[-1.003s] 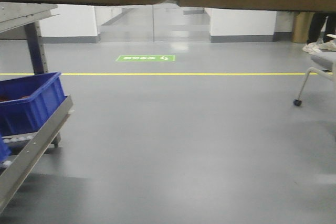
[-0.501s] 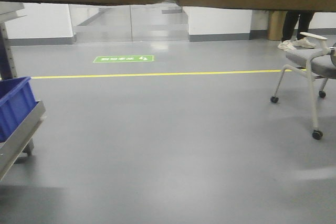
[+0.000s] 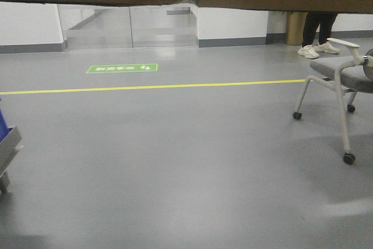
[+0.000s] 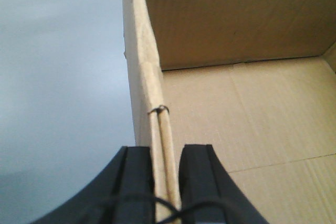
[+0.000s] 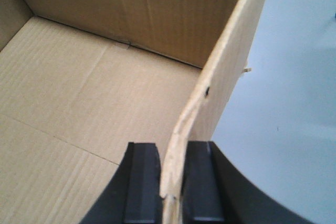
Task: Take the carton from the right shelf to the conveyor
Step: 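Hold the carton with both grippers while driving toward the red conveyor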
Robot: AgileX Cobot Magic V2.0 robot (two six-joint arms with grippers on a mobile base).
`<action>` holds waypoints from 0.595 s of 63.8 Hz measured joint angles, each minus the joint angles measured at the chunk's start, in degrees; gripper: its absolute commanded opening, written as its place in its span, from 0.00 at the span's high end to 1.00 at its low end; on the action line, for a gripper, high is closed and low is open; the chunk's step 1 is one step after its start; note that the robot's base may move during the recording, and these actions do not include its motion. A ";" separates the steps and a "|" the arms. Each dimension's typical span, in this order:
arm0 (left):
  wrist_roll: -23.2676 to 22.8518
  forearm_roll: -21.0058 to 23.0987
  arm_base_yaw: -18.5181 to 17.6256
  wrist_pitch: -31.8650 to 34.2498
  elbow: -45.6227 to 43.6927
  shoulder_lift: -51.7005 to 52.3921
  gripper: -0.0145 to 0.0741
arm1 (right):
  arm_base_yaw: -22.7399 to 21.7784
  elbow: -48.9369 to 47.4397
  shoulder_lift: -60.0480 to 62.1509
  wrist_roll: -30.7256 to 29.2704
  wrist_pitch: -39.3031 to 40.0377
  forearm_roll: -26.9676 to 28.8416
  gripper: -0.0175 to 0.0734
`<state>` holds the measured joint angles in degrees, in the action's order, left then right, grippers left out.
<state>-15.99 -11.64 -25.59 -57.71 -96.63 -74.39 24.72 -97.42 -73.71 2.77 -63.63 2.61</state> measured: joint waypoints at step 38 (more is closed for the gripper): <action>0.00 0.00 0.00 0.00 0.00 0.00 0.86 | 0.00 0.00 0.00 0.00 0.05 0.20 0.88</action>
<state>-15.99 -11.64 -25.59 -57.71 -96.63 -74.39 24.72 -97.42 -73.71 2.77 -63.58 2.82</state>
